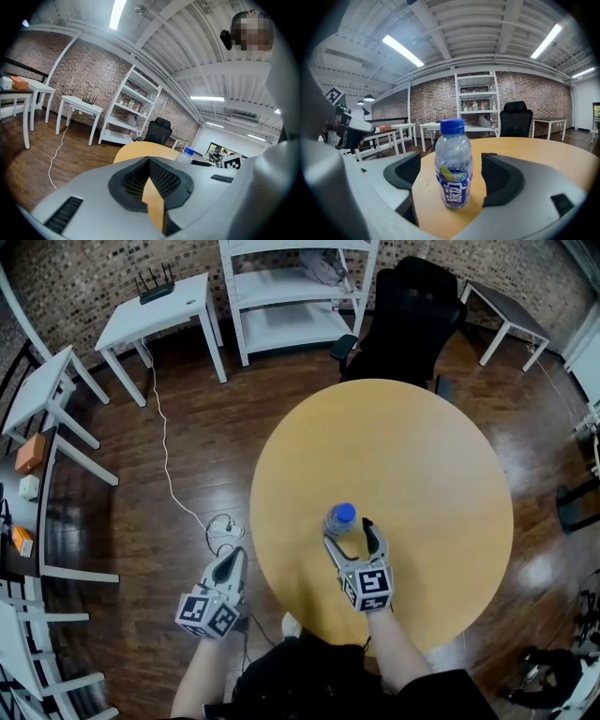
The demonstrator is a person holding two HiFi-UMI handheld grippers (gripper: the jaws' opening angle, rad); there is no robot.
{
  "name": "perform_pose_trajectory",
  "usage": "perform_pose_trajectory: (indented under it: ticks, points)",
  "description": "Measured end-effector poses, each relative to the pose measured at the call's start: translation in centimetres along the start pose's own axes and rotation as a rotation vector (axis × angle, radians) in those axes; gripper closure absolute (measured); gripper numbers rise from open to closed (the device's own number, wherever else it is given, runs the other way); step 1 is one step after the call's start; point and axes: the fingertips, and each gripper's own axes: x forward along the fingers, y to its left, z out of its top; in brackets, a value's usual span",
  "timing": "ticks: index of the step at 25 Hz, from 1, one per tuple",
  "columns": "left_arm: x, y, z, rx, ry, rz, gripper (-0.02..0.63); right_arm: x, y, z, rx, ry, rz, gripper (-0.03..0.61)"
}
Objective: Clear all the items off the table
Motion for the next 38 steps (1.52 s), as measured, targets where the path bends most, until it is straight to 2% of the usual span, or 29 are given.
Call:
perform_pose_trajectory:
  ticks: [4, 6, 9, 12, 14, 15, 23, 26, 38]
  points:
    - [-0.1, -0.7, 1.1, 0.012, -0.038, -0.023, 0.614, -3.5, -1.1, 2.2, 0.023, -0.063, -0.057, 0.168]
    - [-0.3, -1.4, 1.3, 0.006, -0.051, -0.043, 0.614, -6.0, -2.0, 3.5, 0.044, -0.109, -0.095, 0.221]
    - [0.3, -2.7, 2.0, 0.005, -0.078, -0.081, 0.614, -9.3, -3.6, 5.8, 0.058, -0.188, -0.148, 0.318]
    - [1.3, -3.5, 3.0, 0.005, -0.115, -0.101, 0.614, -11.1, -4.5, 7.5, 0.062, -0.240, -0.154, 0.421]
    - [1.4, -3.9, 3.4, -0.008, -0.136, -0.105, 0.614, -12.0, -4.6, 7.8, 0.050, -0.245, -0.149, 0.545]
    - [1.5, -4.3, 3.5, -0.008, -0.142, -0.113, 0.614, -12.4, -4.6, 7.9, 0.038, -0.245, -0.156, 0.574]
    - [2.2, -8.0, 3.9, 0.097, -0.134, -0.224, 0.617, -14.6, -4.6, 9.4, 0.006, -0.302, -0.171, 0.574]
    - [1.7, -8.5, 4.2, 0.095, -0.147, -0.245, 0.617, -14.9, -4.1, 9.6, 0.002, -0.308, -0.175, 0.574]
    - [-0.2, -7.3, 5.4, 0.099, -0.198, -0.236, 0.615, -15.0, -2.5, 9.6, 0.002, -0.312, -0.185, 0.574]
